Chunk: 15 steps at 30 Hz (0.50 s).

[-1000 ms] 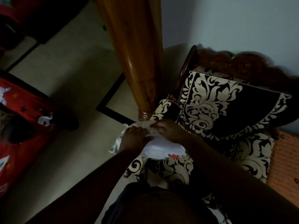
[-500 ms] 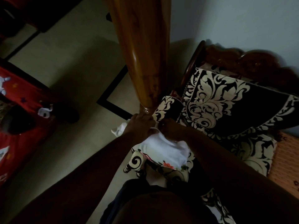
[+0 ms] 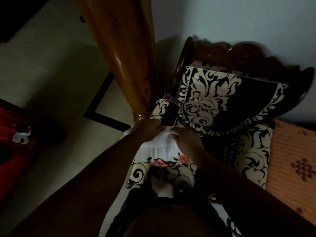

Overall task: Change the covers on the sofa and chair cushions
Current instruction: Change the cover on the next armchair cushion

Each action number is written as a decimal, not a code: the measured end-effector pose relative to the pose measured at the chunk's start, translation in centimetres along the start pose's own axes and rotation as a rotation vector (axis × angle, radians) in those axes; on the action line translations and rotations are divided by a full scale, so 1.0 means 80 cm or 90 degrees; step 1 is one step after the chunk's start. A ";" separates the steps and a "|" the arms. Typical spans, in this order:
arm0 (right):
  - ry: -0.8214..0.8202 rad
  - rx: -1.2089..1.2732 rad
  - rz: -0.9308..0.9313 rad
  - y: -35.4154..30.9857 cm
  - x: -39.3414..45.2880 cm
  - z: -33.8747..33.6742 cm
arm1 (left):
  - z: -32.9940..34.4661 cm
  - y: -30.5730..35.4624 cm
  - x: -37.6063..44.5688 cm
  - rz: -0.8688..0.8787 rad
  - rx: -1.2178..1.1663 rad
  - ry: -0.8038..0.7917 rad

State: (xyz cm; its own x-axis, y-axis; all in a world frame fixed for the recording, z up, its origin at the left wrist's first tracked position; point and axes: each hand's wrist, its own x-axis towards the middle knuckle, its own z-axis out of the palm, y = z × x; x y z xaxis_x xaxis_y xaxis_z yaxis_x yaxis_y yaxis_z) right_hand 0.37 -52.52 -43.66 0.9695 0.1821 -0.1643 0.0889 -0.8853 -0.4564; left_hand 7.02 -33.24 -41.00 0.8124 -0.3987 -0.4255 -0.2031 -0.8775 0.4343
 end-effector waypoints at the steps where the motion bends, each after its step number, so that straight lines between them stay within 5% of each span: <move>1: 0.017 0.019 0.017 0.008 -0.002 -0.003 | -0.004 0.007 0.011 0.026 0.027 0.013; 7: -0.021 0.121 0.135 0.075 -0.027 -0.032 | 0.000 0.045 0.063 0.260 0.242 0.125; 15: -0.139 0.189 0.252 0.180 -0.071 -0.079 | 0.070 0.108 0.075 0.326 0.250 0.154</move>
State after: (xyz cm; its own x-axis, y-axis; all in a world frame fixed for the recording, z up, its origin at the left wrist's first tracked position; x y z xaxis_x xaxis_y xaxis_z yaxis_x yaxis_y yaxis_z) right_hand -2.39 -69.01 -43.76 0.8430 -0.0280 -0.5371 -0.3726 -0.7507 -0.5456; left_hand 7.07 -44.72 -44.28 0.6510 -0.7583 -0.0338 -0.7401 -0.6440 0.1938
